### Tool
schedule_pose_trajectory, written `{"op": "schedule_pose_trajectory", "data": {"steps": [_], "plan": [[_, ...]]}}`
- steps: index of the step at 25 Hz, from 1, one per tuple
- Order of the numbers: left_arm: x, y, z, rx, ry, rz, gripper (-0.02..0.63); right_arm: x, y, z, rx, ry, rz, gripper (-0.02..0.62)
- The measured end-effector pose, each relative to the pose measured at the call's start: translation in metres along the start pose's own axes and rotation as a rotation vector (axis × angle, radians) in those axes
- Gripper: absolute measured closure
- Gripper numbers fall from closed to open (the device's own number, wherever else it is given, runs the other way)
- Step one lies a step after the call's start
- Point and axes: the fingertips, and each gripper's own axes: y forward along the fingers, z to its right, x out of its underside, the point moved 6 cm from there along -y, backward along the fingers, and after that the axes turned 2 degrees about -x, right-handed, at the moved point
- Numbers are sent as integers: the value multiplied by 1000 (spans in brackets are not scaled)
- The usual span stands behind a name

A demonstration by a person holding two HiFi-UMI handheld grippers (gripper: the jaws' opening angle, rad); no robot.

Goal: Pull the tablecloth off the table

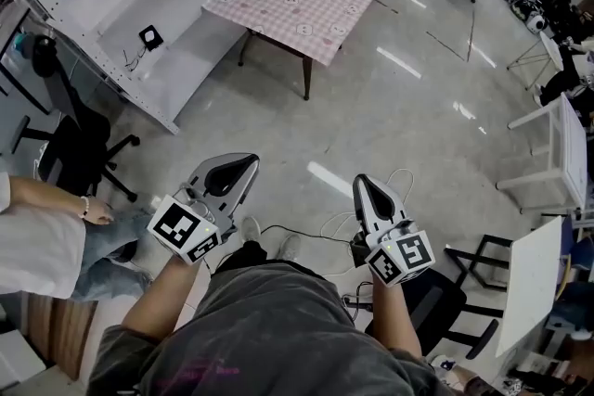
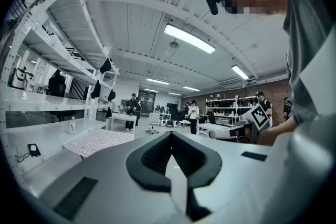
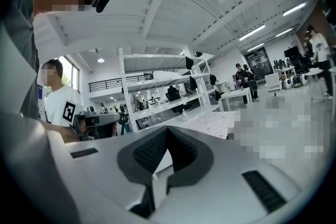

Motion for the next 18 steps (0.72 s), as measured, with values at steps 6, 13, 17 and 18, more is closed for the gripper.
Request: {"op": "schedule_pose_trajectory", "data": {"steps": [6, 13, 17, 18], "plan": [[1, 1, 2, -1, 0, -4, 606, 1, -3, 5, 4, 9, 0, 606], [-1, 6, 14, 8, 21, 4, 606, -9, -6, 4, -27, -12, 14, 606], [-1, 10, 20, 11, 49, 7, 603, -11, -7, 8, -32, -15, 21, 606], [0, 11, 22, 11, 54, 3, 597, -11, -9, 9, -31, -15, 21, 606]]}}
